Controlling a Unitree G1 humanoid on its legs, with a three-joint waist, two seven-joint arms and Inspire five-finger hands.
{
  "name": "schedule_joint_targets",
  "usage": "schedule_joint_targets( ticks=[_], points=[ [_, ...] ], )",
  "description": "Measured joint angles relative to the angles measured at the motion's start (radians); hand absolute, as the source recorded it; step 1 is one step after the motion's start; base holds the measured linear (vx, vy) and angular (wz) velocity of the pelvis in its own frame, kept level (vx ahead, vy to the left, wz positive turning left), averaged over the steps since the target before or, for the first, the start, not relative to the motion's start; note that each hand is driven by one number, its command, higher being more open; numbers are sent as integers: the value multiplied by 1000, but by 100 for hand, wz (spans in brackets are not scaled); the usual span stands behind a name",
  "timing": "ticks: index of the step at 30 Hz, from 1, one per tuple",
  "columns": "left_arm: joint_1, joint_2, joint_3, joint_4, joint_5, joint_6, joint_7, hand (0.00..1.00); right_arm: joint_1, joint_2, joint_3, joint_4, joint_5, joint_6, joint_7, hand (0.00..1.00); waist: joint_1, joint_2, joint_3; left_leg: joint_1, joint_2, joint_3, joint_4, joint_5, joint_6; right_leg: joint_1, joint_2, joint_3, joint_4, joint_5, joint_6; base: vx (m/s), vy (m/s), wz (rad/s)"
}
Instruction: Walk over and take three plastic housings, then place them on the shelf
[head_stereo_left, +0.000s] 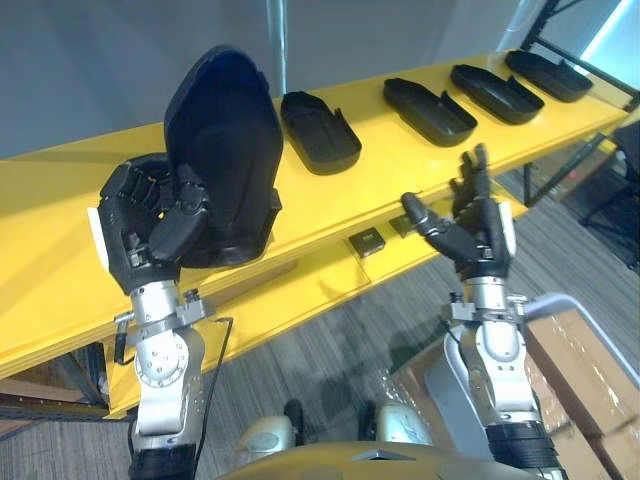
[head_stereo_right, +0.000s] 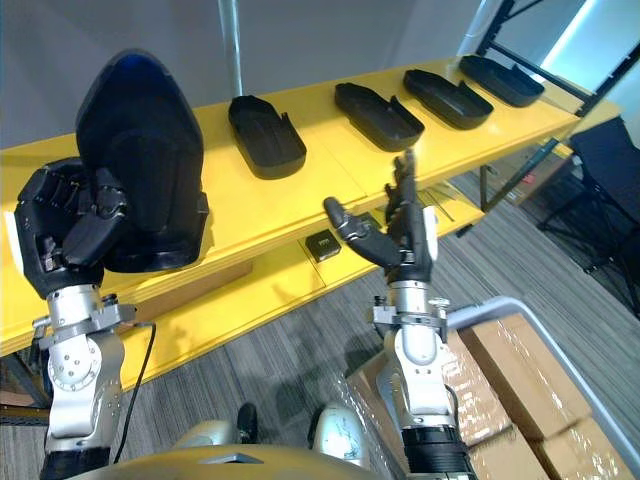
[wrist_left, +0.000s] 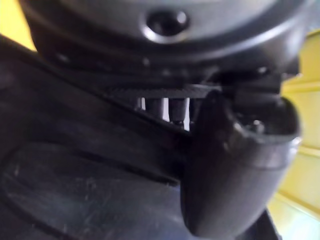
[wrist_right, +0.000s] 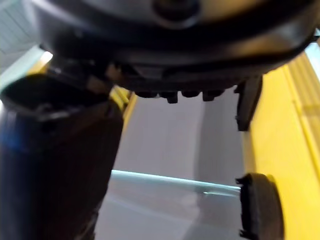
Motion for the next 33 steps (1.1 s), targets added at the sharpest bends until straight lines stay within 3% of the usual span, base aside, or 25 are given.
schedule_joint_targets(
  ticks=[2,3,4,5,6,8,13,21,22,23,25,26,28,29,30,31,32,33],
  points=[
    [2,6,6,-1,0,5,17,0,14,-5,-51,-88,11,-43,28,100,4,-43,-25,4,-51,-32,29,-53,-22,31,-26,12,-113,159,-31,367,-213,68],
    [4,-12,9,6,1,6,22,0,4,-25,-64,-96,15,-64,40,100,6,-24,-26,4,-43,-42,47,-71,-29,46,-25,7,-129,183,-17,260,-153,32],
    [23,-36,12,6,2,12,38,0,-13,-78,-74,-119,37,-85,68,100,14,19,-41,-12,-7,-39,76,-93,-39,86,11,-22,-207,209,-24,296,-117,15],
    [35,-44,26,2,1,12,49,0,-42,-120,-73,-130,64,-92,103,100,24,42,-53,-16,20,-30,87,-105,-54,123,42,-34,-280,236,-37,286,-96,14],
    [34,-46,38,-1,0,12,59,0,-67,-134,-72,-133,89,-94,131,100,25,48,-57,-12,33,-28,84,-108,-59,149,60,-46,-322,249,-42,309,-116,12],
    [34,-58,63,-28,0,12,80,0,-118,-141,-67,-148,143,-94,185,100,44,49,-58,-2,57,-23,81,-118,-76,177,85,-55,-362,253,-47,179,-92,9],
    [65,-107,85,-110,90,10,171,0,-145,-127,-36,-177,295,-86,264,100,72,51,-59,-1,62,-31,77,-120,-79,204,94,-73,-397,253,-48,92,-9,14],
    [158,-123,150,-208,86,-18,171,0,-116,-63,28,-174,317,-31,291,100,100,53,-61,-9,51,-61,66,-120,-79,230,85,-110,-425,252,-48,-10,21,18],
    [167,-125,145,-208,85,-18,168,0,-99,-58,28,-175,316,-31,295,100,92,55,-67,-18,62,-28,65,-148,-69,235,77,-140,-428,252,-49,-52,18,63],
    [172,-125,132,-207,84,-18,155,0,-65,-51,21,-179,315,-30,291,100,72,52,-74,-18,125,135,69,-156,-74,245,65,-185,-427,251,-49,-34,29,87],
    [166,-126,97,-206,85,-26,129,0,-22,-56,-14,-181,315,-28,274,100,32,60,-86,-32,185,293,82,-127,-81,250,39,-248,-426,249,-49,-2,123,120],
    [158,-125,70,-205,87,-36,117,0,-6,-58,-49,-173,318,-26,265,100,23,69,-90,-47,187,310,89,-81,-109,245,24,-269,-423,249,-45,-12,205,94],
    [157,-124,53,-201,86,-43,119,0,-3,-58,-75,-147,320,-20,268,100,16,68,-89,-70,163,301,127,-74,-108,243,-3,-272,-417,250,-37,-56,227,39],
    [152,-124,49,-183,86,-43,127,0,-3,-58,-83,-142,331,-16,276,100,7,61,-87,-106,140,292,195,-67,-112,247,-44,-281,-411,245,-26,-83,232,38],
    [141,-124,48,-162,85,-43,132,0,-4,-56,-84,-143,371,-17,289,100,-2,43,-79,-143,116,285,264,-48,-135,251,-94,-289,-409,251,-9,-155,324,27],
    [131,-119,38,-136,85,-46,144,0,-7,-42,-85,-144,429,-22,295,100,1,31,-71,-171,146,307,350,-87,-67,247,-133,-289,-391,253,-1,-120,230,10],
    [132,-118,32,-122,86,-53,150,0,-6,-32,-82,-144,450,-30,296,100,3,41,-75,-175,186,310,377,-104,-62,248,-135,-283,-388,253,0,-194,360,-18],
    [135,-122,14,-107,86,-57,168,0,-9,-13,-68,-144,500,-59,297,100,4,66,-83,-170,258,281,383,-109,-72,241,-137,-259,-385,248,9,-113,390,-36]
  ],
)
